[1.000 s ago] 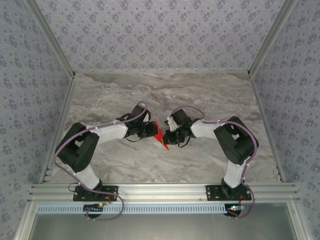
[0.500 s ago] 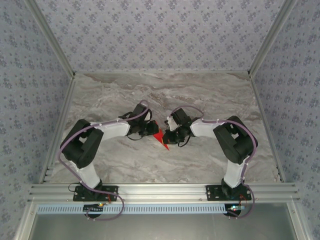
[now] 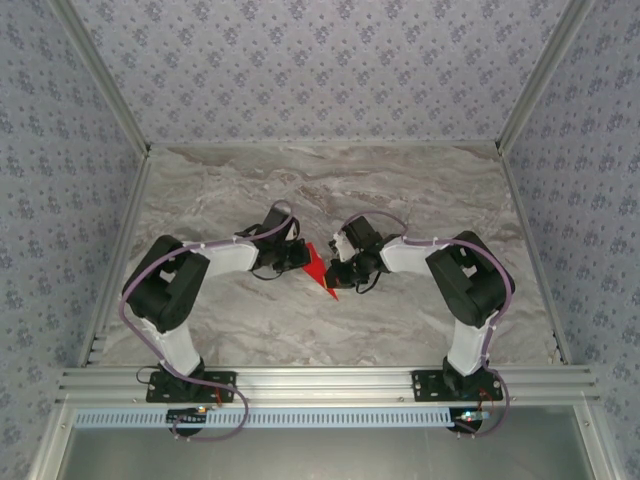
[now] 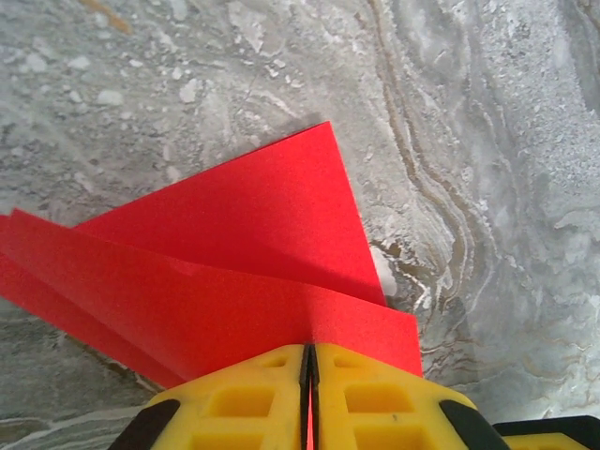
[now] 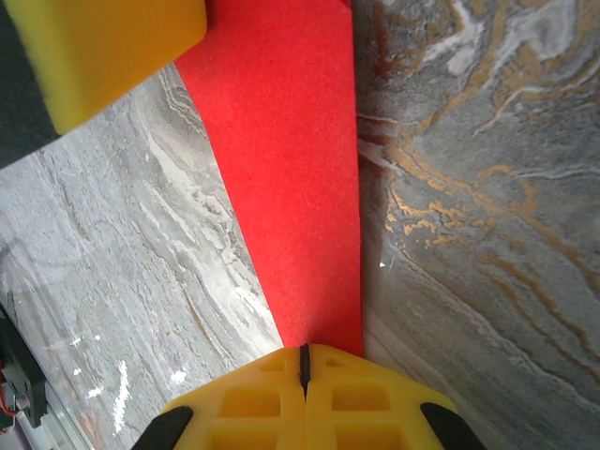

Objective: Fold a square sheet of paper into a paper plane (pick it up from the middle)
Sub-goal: Fold the wing for the fifth time at the center of the table.

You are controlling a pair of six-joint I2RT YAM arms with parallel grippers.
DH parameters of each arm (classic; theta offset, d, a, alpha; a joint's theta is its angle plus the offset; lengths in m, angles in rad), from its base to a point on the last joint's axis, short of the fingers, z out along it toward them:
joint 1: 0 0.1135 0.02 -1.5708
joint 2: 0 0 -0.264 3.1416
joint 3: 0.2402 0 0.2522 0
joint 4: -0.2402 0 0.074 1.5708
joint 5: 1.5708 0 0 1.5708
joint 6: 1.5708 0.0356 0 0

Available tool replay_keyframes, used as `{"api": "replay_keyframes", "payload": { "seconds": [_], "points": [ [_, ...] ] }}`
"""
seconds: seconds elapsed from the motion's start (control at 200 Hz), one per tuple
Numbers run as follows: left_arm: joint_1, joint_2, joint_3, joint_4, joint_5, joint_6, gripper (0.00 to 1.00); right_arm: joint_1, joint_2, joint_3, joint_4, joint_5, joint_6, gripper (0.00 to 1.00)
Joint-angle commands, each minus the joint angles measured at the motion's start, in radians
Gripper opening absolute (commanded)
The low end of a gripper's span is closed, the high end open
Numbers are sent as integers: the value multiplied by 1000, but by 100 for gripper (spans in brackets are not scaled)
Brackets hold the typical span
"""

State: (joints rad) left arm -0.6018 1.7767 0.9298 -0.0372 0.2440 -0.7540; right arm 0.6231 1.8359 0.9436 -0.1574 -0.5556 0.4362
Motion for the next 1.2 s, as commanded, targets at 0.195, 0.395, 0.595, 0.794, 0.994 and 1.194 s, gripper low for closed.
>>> {"api": "replay_keyframes", "payload": {
  "seconds": [0.195,0.395,0.595,0.794,0.994,1.194],
  "points": [
    [9,23,-23,14,-30,-19,11,6,99,-35,-102,123,-23,0],
    [16,23,-40,17,-41,-24,11,7,109,-34,-113,133,-23,0],
    [26,23,-72,33,-49,-32,11,7,121,-32,-129,138,-27,0],
    [51,6,-122,61,-54,-38,11,7,133,-34,-170,169,-34,0],
    [101,-40,-164,65,-67,-29,11,6,143,-37,-190,190,-37,0],
    [169,-107,-169,12,-87,10,11,9,145,-31,-194,192,-37,0]
  ]
}}
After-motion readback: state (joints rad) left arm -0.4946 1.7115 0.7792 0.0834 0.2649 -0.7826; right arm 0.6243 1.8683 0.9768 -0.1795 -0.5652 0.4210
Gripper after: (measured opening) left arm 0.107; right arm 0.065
